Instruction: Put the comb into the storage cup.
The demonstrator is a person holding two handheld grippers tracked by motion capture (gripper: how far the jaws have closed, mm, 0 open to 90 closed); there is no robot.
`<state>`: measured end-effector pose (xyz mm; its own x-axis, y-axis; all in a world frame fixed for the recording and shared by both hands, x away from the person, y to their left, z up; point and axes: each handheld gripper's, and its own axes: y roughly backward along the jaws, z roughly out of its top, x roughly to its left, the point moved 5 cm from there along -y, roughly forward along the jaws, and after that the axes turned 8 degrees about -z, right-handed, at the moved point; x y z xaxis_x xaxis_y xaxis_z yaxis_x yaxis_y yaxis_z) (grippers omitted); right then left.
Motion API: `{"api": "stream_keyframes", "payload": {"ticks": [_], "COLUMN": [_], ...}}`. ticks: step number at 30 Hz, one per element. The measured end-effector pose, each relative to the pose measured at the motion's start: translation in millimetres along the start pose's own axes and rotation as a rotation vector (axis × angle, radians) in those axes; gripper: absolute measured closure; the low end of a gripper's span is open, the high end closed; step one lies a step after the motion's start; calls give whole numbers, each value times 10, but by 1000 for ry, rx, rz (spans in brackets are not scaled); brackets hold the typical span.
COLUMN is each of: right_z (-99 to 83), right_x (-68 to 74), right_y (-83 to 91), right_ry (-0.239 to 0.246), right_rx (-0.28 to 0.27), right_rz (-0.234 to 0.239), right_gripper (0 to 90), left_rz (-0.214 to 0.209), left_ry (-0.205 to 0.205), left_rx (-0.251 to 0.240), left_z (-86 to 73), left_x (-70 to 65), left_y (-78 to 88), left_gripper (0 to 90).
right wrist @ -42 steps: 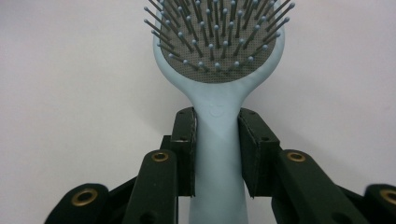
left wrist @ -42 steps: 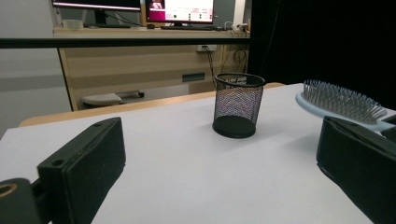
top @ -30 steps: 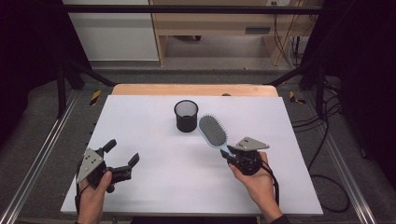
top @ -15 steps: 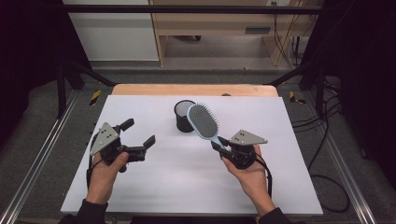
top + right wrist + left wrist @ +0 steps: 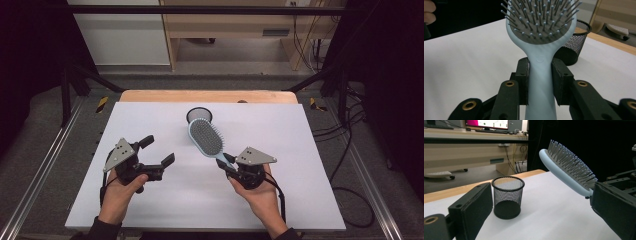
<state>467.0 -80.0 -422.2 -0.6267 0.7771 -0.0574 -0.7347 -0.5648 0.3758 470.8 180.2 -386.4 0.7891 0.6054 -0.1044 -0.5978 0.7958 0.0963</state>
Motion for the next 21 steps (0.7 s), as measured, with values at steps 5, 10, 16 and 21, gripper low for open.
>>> {"api": "stream_keyframes", "payload": {"ticks": [5,10,16,21], "right_z": [38,29,36,46], "right_x": [30,33,39,33], "right_y": [23,19,36,21], "right_ry": [11,11,-4,-18], "right_rx": [-21,-15,-34,-47], "right_rz": [3,-5,-10,-6], "right_gripper": [698,698,698,698], "left_rz": [-74,-95,-133,-136], "left_ry": [32,38,52,80], "left_rx": [12,26,19,25], "left_z": [-16,-30,53,50], "left_x": [-102,-167,-235,-249], "left_y": [-100,-196,-301,-391], "left_gripper": [40,40,37,42]}}
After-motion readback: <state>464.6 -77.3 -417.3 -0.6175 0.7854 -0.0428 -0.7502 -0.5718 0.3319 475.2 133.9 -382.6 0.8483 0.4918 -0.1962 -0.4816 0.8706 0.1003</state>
